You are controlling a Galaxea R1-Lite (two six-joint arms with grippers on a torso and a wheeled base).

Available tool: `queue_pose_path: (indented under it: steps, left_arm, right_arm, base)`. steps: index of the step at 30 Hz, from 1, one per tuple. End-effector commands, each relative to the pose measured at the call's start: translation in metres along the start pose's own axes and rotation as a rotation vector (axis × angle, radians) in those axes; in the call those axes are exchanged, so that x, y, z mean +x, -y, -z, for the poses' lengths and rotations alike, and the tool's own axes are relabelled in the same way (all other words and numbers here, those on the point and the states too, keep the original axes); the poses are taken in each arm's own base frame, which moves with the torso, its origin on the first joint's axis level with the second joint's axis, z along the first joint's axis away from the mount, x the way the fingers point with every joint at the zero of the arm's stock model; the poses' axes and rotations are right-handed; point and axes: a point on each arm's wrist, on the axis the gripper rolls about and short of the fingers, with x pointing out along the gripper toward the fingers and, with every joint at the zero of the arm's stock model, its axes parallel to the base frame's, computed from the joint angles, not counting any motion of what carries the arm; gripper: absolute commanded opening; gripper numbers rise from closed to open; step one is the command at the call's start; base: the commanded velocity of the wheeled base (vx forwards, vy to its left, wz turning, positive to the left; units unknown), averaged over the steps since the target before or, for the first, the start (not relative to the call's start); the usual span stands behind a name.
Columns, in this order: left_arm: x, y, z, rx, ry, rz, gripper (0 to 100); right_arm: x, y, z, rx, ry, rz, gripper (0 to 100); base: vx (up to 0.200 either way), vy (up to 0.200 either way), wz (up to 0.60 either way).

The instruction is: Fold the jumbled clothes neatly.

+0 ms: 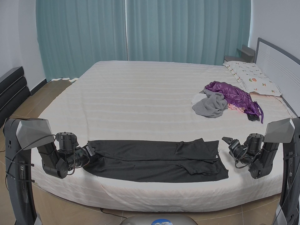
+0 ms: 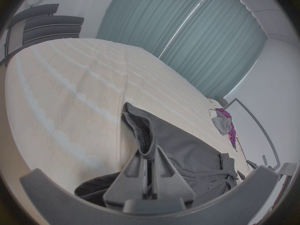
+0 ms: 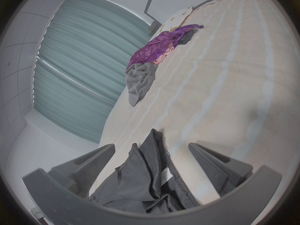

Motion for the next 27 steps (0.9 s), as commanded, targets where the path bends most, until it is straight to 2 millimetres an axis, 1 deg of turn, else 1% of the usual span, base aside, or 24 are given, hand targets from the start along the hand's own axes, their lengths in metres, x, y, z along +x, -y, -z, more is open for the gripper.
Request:
queue_pose_path:
  steps: [1,7,12,16,21,24,27]
  left_arm:
    - [-0.007,0.006,-0.005,0.004,0.014,0.013,0]
    - [-0.013,0.012,-0.007,0.007,0.02,0.024,0]
    - [-0.019,0.023,-0.01,-0.014,0.041,0.038,0]
    - [-0.019,0.029,-0.007,-0.006,0.043,0.035,0]
    - [-0.021,0.034,-0.008,-0.005,0.061,0.026,0]
    - [-0.023,0.041,-0.008,-0.006,0.077,0.024,0]
    - [-0.024,0.047,-0.005,-0.003,0.069,0.037,0]
  right_arm:
    - [0.0,0.0,0.0,0.0,0.0,0.0,100]
    - [0.0,0.0,0.0,0.0,0.0,0.0,100]
    - [0.0,0.0,0.0,0.0,0.0,0.0,100]
    - [0.0,0.0,0.0,0.0,0.0,0.0,100]
    - [0.0,0.0,0.0,0.0,0.0,0.0,100]
    - [0.0,0.0,0.0,0.0,0.001,-0.001,100]
    - [0.0,0.0,-0.001,0.002,0.001,-0.002,100]
  base:
    - [0.0,-0.2,0.0]
    - [0.0,-0.2,0.0]
    - [0.0,-0.2,0.0]
    - [0.0,-0.2,0.0]
    - [0.0,-0.2,0.0]
    - [0.0,-0.2,0.0]
    - [0.0,-0.2,0.0]
